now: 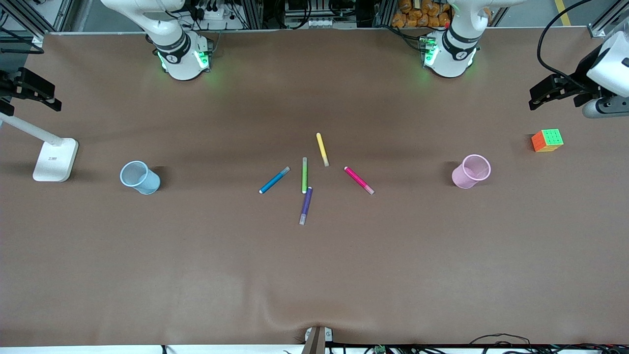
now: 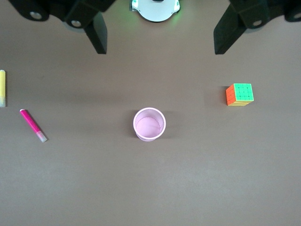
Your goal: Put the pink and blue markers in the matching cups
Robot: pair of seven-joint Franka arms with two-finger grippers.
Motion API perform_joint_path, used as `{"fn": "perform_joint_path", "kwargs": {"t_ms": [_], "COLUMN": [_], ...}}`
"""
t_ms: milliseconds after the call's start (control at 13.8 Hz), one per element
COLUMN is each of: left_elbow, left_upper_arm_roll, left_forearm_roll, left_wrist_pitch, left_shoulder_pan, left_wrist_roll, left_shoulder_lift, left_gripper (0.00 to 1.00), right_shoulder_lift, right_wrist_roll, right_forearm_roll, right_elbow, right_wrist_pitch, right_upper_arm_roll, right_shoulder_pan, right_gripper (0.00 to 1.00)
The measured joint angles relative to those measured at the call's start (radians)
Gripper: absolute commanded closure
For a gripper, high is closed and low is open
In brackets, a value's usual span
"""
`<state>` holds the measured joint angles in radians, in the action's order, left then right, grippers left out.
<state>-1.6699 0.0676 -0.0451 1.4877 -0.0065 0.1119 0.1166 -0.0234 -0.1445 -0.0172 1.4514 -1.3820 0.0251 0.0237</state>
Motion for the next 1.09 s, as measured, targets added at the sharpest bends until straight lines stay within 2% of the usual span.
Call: {"fn": "perform_joint_path", "kwargs": {"t_ms": [797,1087], "left_elbow": [0.038,0.038], "left_upper_arm_roll": [0.001,0.002], "left_forearm_roll": [-0.001,-0.001], "left_wrist_pitch": [-0.037,-0.04], "left_shoulder_pan": [0.002,0.002], "left_wrist_roll": [0.0,-0.012], "left_shoulder_lift": [-0.003,-0.004], "left_gripper": [0.0,0.0], "right_shoulder_lift": [0.0,0.0], "right_wrist_roll": [0.002,0.075], "right_forearm_roll": [-0.002,-0.004], "right_elbow": [0.0,0.0], "right_wrist_pitch": [0.004,0.009], "right_upper_arm_roll": [0.0,0.0], "right_shoulder_pan": [-0.009,-0.012], "right_gripper": [0.0,0.0]}}
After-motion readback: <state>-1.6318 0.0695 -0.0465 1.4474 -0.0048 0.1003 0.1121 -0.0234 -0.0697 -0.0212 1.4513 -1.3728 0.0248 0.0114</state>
